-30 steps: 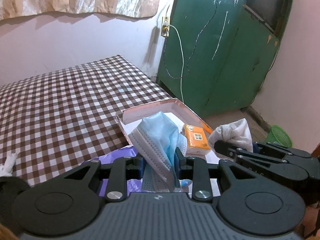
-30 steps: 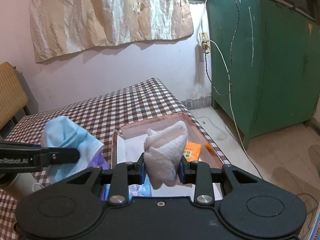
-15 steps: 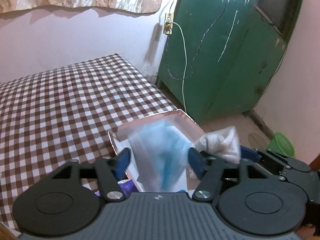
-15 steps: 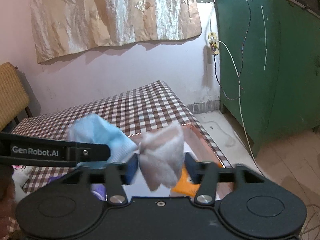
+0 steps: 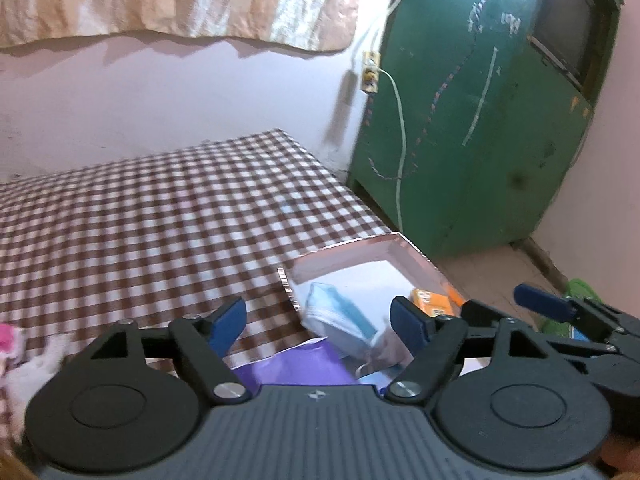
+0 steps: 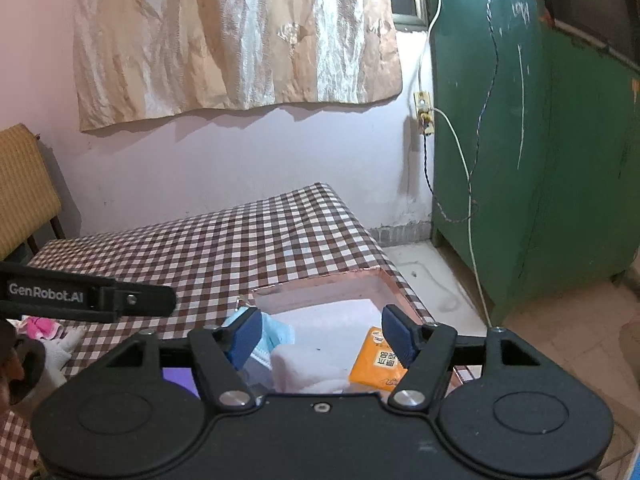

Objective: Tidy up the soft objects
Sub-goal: 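Open the left gripper to drop the mask while the right releases the cloth, then move both open grippers back over the soft items on the table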

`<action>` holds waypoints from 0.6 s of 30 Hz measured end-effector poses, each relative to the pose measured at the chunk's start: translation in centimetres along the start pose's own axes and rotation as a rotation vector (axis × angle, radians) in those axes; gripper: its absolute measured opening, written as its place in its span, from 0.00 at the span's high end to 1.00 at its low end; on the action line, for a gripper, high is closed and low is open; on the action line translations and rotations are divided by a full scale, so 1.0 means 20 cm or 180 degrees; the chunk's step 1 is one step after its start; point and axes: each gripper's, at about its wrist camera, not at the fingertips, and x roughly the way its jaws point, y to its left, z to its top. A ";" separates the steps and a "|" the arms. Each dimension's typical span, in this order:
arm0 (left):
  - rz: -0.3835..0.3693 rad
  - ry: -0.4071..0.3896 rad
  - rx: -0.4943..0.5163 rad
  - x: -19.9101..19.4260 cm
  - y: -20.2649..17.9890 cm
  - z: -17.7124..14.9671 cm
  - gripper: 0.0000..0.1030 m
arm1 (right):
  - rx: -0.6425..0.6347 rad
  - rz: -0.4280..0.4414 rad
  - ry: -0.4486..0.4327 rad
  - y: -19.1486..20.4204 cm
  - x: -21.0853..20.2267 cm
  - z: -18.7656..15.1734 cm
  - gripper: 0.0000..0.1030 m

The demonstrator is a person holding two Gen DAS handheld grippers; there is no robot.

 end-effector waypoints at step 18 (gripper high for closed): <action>0.0657 -0.0110 -0.0233 -0.40 0.32 -0.14 0.10 | -0.0370 0.0500 -0.0056 0.52 -0.14 0.06 0.15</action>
